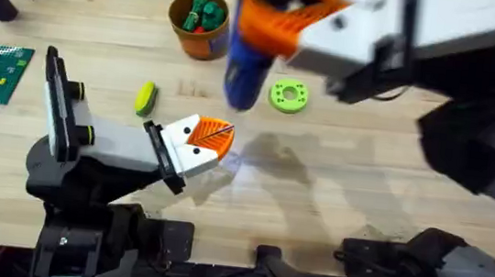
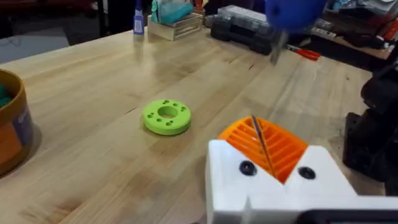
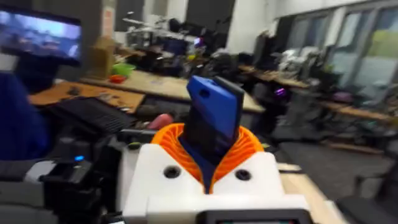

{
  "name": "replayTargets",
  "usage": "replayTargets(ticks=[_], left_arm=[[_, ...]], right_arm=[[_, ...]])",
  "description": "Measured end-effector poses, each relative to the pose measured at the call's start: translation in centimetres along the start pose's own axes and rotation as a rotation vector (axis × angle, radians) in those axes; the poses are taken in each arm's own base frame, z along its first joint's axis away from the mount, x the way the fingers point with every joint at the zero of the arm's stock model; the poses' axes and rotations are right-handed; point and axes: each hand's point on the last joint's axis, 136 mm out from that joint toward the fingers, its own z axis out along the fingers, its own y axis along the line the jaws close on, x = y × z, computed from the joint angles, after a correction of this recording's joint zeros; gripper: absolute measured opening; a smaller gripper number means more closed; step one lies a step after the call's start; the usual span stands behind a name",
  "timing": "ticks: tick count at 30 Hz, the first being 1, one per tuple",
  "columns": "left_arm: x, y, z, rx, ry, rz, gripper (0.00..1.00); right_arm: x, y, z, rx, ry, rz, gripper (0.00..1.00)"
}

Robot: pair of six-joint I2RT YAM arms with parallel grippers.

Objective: Pick up the gripper from the table and insert it into the empty holder that is missing its gripper. Then pick up a screw, insert it into the mounting hole, and use the screwdriver to tighten it. Finally, clean up the table by picking up the vegetable and placing it into the bucket.

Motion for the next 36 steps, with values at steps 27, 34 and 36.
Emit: replayTargets(ticks=[27,34,36], left_arm=[[0.0,0.0,0.0,0.000,0.000,0.000,0.010],[0.0,0.0,0.0,0.000,0.000,0.000,0.010],[0.0,0.0,0.0,0.000,0.000,0.000,0.010]], right_arm=[[3.2,1.4,7.5,-0.171,0.005,0.006,0.030],[4.1,1.4,8.1,-0.181,0.017,0.028,0.030],[4.0,1.4,8.1,-0.181,0.016,0.029,0.030]])
